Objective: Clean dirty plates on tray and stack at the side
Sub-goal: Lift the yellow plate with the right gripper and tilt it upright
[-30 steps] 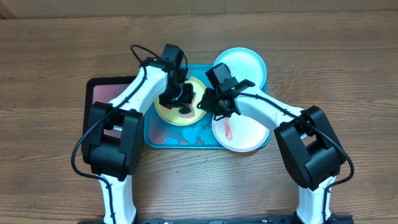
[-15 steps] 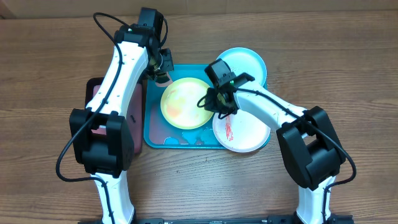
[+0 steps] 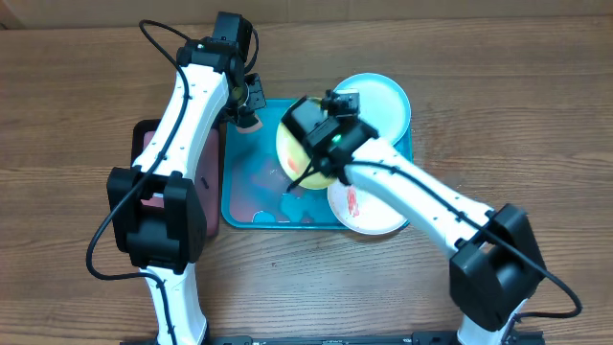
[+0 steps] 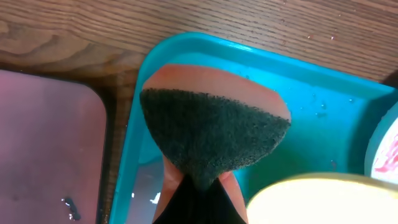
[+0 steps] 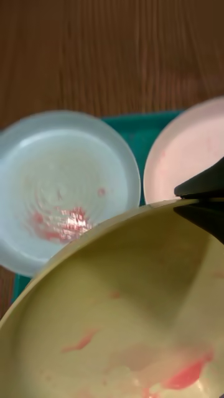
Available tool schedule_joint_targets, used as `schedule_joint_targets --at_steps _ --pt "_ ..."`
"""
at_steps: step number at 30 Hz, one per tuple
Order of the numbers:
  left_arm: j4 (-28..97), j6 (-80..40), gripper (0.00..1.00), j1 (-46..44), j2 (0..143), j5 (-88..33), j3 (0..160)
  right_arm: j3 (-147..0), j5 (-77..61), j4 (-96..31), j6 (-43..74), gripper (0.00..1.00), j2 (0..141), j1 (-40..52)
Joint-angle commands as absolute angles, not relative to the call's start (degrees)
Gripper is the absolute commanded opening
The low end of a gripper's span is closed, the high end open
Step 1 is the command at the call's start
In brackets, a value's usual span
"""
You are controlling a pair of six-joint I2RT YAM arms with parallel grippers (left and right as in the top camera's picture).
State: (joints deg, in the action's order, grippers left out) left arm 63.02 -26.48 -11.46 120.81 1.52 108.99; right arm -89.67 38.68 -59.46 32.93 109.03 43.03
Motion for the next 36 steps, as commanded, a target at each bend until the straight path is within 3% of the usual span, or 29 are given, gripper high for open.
schedule_joint_targets --at_steps 1,15,36 --pt "62.78 -27.51 0.04 -11.11 120.64 2.37 108.49 -90.83 57.89 -61.58 35.35 0.04 107.26 46.81" --pt "62.92 -27.51 0.04 -11.16 120.64 2.35 108.47 -90.83 83.44 -75.94 54.52 0.04 107.26 57.98" --pt "63.0 -27.51 0.04 -11.16 120.64 2.35 108.47 -90.83 88.88 -77.08 55.81 0.04 107.26 60.31"
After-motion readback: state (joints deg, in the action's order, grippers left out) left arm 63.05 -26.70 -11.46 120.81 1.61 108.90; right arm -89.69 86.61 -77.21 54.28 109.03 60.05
